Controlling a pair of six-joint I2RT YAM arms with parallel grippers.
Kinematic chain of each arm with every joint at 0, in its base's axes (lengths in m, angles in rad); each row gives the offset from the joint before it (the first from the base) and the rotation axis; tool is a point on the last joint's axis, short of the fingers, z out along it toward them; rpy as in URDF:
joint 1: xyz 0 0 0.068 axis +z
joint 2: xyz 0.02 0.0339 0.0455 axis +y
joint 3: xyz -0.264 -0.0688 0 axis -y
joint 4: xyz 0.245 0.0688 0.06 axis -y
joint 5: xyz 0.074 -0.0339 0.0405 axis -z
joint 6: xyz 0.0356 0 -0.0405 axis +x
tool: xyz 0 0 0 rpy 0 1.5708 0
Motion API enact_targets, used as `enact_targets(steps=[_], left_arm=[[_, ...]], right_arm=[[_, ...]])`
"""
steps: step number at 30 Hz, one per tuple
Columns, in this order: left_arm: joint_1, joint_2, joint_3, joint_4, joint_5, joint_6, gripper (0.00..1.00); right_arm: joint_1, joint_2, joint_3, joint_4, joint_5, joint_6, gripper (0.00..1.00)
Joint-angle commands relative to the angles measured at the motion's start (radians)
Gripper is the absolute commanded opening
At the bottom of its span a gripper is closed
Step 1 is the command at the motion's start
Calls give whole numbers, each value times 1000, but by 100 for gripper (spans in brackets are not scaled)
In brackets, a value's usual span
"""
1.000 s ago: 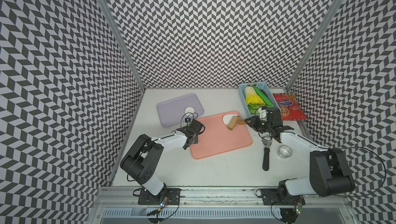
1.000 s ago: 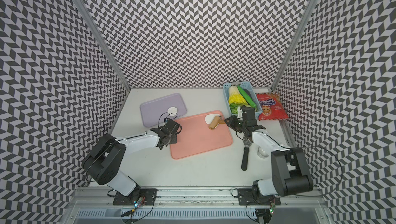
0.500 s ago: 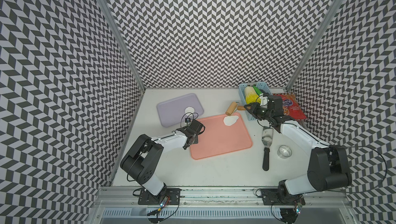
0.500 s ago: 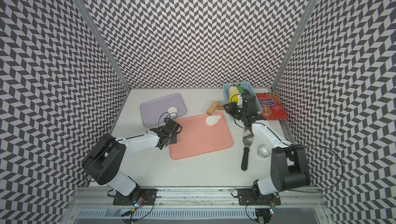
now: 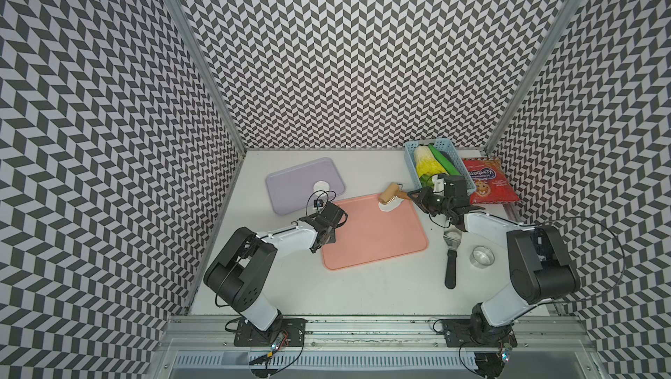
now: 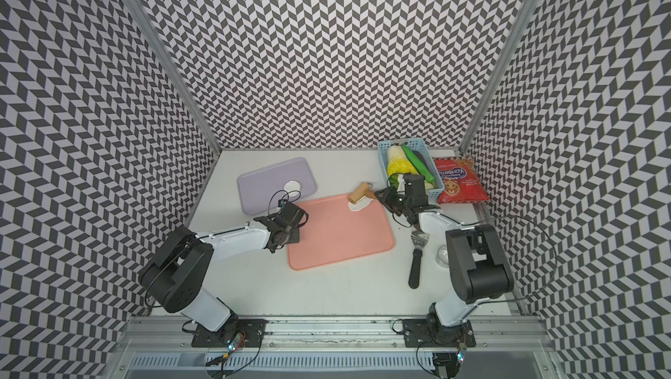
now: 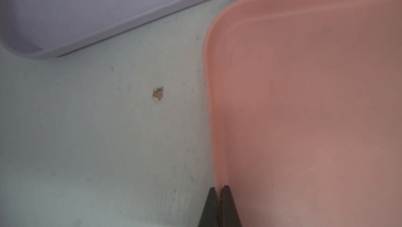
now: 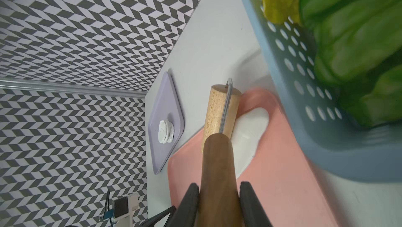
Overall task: Roll out the dumpling wrappers from the dough
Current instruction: Flatten out the dough on the work surface.
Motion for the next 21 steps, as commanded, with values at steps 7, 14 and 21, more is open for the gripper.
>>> enact_targets(steps=[7, 14, 21], left_arm=[[-15, 24, -16, -137, 22, 43, 0], [-15, 28, -15, -133, 23, 44, 0], [-15, 29, -17, -130, 28, 46, 0]], right_arm=[[6, -147, -167, -23, 35, 58, 0], [6, -169, -207, 32, -80, 152, 0], [6, -190, -262, 97, -183, 252, 0]])
